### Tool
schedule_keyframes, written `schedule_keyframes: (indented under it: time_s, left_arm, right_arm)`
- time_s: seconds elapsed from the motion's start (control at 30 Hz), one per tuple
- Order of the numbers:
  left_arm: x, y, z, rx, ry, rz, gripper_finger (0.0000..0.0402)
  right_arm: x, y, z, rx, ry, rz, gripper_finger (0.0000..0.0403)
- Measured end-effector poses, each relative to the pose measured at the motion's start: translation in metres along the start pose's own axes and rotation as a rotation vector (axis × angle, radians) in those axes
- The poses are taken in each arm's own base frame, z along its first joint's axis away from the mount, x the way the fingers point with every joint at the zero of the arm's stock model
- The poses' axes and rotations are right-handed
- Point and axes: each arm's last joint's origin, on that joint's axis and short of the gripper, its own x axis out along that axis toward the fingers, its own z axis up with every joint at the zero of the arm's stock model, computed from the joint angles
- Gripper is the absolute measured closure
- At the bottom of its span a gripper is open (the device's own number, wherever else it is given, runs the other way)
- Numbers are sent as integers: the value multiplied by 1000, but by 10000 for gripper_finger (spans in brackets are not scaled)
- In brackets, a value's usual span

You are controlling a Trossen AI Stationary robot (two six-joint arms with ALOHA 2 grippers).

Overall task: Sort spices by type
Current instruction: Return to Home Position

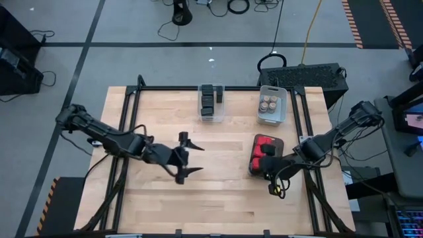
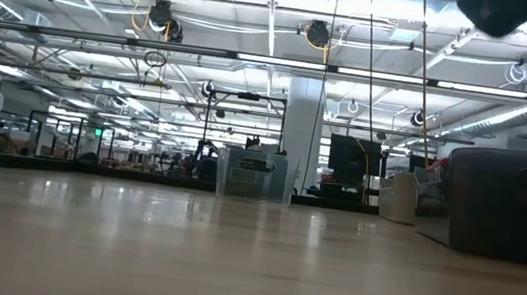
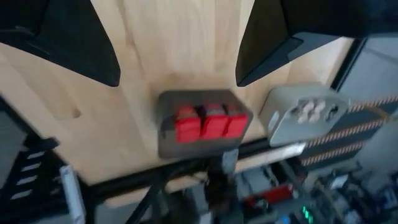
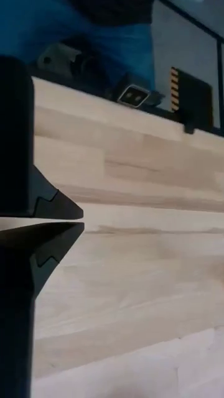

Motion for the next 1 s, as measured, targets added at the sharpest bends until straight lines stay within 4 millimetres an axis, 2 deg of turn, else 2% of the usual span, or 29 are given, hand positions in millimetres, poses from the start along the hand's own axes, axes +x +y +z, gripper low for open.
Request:
schedule_keyframes:
  time_s: [0.1,0.23,0.4,0.6,0.7,0.87,1.0]
  left_arm:
    - [-10,-2,-6,-13,-65,9,75]
    - [-23,3,-31,-67,-128,77,75]
    - [-44,10,-54,-177,-265,114,75]
    - [-59,15,-80,-265,-316,186,75]
    - [-61,17,-84,-272,-312,213,75]
    - [-62,17,-83,-272,-319,216,75]
    - [-62,17,-84,-267,-314,216,75]
  right_arm:
    - [8,-6,-16,8,-40,24,403]
    - [10,-17,-37,51,-192,95,403]
    - [10,-29,-52,121,-404,174,403]
    - [31,-49,-70,259,-300,76,403]
    - [40,-50,-73,246,-229,75,403]
    - [51,-54,-64,225,-193,24,403]
    - [51,-55,-52,74,-285,17,403]
